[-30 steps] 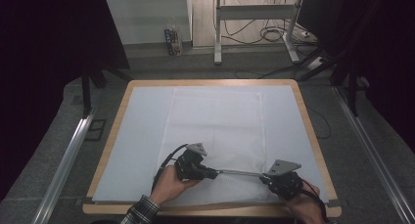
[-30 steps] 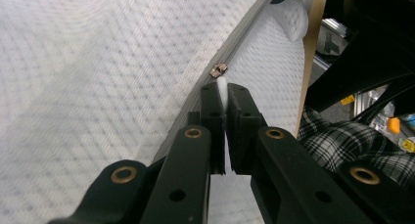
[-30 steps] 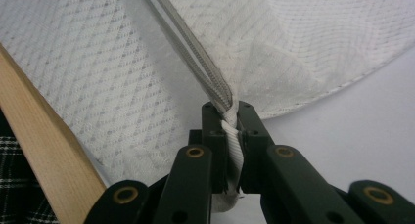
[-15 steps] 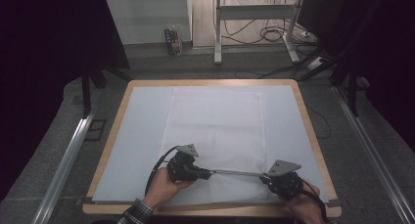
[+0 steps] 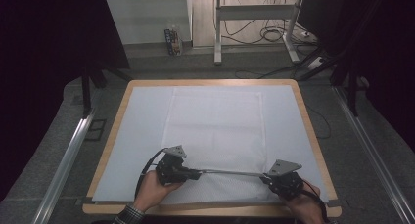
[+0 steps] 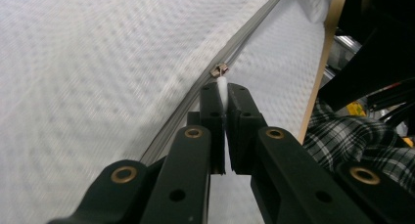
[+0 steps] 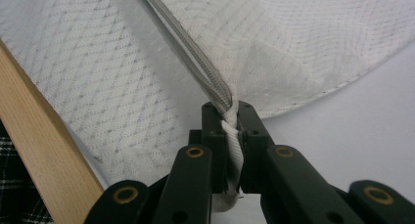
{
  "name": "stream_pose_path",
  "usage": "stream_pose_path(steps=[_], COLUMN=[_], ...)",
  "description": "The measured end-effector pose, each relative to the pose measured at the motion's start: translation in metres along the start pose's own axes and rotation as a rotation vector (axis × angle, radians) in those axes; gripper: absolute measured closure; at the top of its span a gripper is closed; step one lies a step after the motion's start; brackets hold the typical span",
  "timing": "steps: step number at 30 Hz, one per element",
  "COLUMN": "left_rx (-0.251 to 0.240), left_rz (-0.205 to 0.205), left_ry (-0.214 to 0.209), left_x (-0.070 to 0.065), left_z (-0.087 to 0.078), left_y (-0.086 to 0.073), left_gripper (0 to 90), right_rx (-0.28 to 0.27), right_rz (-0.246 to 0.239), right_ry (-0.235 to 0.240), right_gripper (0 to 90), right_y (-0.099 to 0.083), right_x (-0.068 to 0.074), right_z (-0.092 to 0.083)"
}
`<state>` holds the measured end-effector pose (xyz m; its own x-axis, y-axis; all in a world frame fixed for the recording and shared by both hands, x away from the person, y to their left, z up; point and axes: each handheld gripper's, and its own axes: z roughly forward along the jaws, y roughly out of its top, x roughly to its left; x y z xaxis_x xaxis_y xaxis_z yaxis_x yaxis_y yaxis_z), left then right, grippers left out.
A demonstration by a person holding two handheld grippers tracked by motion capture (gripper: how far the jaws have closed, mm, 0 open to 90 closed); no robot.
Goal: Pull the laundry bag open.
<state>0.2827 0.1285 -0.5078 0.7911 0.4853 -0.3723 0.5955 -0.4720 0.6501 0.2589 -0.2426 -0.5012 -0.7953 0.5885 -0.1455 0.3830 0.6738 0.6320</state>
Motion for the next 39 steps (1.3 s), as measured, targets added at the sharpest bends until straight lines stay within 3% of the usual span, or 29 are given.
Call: stream_pose_path(steps=[30,37,39], left_rx=[-0.054,-0.052,-0.046], left_rz=[-0.076,-0.08,-0.076], left_ry=[0.054,0.055,0.072], left_x=[0.008,0.007,0.006], left_z=[-0.032,-0.035,-0.035], left_y=[-0.031,-0.035,-0.036], left_gripper=[87.3,87.3,87.2], right_rx=[0.0,0.002,0.002], right_rz=[0.001,0.0,0.002], right_ry=[-0.003,-0.001,-0.002], right_gripper=[84.1,84.1,84.2], right_y=[-0.001,0.0,0.0], right_x=[0.0,0.0,0.0], right_z=[0.0,0.0,0.0])
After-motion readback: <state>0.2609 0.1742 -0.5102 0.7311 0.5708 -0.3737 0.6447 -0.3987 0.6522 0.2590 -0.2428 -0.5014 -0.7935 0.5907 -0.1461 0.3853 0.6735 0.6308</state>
